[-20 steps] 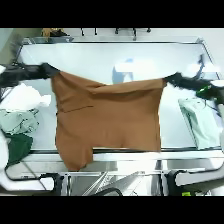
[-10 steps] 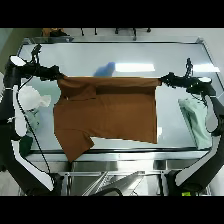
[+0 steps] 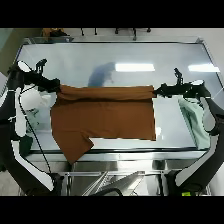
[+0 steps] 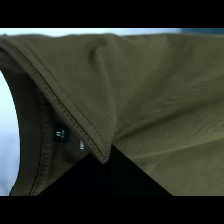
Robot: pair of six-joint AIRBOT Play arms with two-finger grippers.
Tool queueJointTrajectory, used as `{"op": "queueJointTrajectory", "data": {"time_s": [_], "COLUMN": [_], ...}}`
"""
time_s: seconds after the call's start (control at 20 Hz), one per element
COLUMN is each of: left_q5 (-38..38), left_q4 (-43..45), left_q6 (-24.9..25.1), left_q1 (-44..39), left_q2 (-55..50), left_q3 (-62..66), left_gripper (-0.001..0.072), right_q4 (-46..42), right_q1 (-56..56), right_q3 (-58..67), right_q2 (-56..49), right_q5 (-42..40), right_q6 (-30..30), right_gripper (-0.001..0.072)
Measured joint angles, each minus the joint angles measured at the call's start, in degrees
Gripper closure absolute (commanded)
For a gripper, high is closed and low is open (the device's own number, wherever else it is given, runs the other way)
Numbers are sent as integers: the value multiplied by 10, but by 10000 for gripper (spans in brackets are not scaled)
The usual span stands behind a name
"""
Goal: Fold the shirts.
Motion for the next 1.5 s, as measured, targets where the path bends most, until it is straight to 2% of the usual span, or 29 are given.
{"op": "queueJointTrajectory", "data": {"time_s": [0.35,0.4,0.45,0.5,0.7,0.9,1.05,1.25,1.5], "left_q5": [21,22,21,18,-33,-117,-136,-104,-48], "left_q4": [21,21,21,21,19,19,19,18,18], "left_q6": [-1,-1,-1,-1,-22,-66,-83,-84,-69], "left_q1": [0,-1,-1,-1,7,33,50,74,131], "left_q2": [0,0,0,0,0,37,125,281,433], "left_q3": [-29,-30,-30,-28,22,31,-97,-365,-626], "left_gripper": [686,618,224,38,41,42,42,42,42], "right_q4": [-18,-19,-22,-23,-36,-129,-180,-202,-151], "right_q1": [27,30,33,34,24,-10,-38,-55,-41], "right_q3": [-11,-12,-12,-12,-12,-29,-111,-289,-449], "right_q2": [0,0,0,2,45,121,178,247,283], "right_q5": [-21,-21,-21,-20,0,44,74,72,40], "right_q6": [0,0,0,0,8,61,82,89,56], "right_gripper": [692,629,475,403,386,387,387,387,387]}}
